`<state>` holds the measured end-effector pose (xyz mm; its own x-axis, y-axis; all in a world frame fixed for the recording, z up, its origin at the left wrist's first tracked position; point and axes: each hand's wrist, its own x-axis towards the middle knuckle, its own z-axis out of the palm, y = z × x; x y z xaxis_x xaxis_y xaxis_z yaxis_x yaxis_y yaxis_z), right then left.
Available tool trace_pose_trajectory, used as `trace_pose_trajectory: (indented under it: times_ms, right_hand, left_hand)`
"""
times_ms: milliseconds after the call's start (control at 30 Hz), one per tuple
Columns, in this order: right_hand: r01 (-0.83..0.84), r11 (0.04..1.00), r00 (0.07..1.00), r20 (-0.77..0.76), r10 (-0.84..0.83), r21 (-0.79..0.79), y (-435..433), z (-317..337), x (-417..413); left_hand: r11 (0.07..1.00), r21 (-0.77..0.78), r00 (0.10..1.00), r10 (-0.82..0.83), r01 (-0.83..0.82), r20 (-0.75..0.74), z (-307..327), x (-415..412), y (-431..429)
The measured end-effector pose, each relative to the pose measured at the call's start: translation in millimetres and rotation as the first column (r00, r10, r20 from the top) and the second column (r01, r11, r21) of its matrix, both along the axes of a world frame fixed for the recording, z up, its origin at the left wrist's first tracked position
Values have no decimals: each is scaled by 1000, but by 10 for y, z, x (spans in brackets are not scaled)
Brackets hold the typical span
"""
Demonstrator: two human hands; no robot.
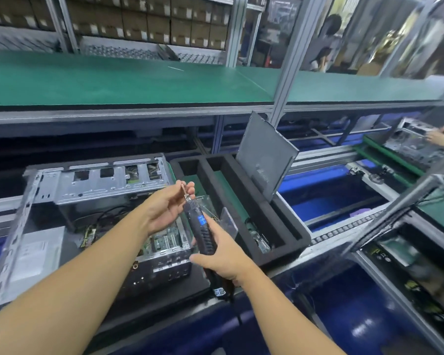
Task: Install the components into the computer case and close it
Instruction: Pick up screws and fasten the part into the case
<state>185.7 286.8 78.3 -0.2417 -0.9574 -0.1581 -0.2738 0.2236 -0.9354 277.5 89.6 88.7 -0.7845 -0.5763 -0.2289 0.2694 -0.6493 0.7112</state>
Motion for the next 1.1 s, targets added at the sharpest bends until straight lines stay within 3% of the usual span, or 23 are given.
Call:
trace_pose_trajectory:
  times_ms: [467,700,1100]
  right_hand:
    - [-3,999,1000,-1,3,-41,342,73,647]
    - [-23,998,989,147,32,-63,479,86,710]
    - [-61,998,991,119,63,-24,790,55,606]
  left_hand:
    - [993,113,998,38,-32,-50,197,661,522]
    - [999,-32,1000,2,-3,-19,234,840,591]
    - [996,-48,997,75,-74,23,210,830,938]
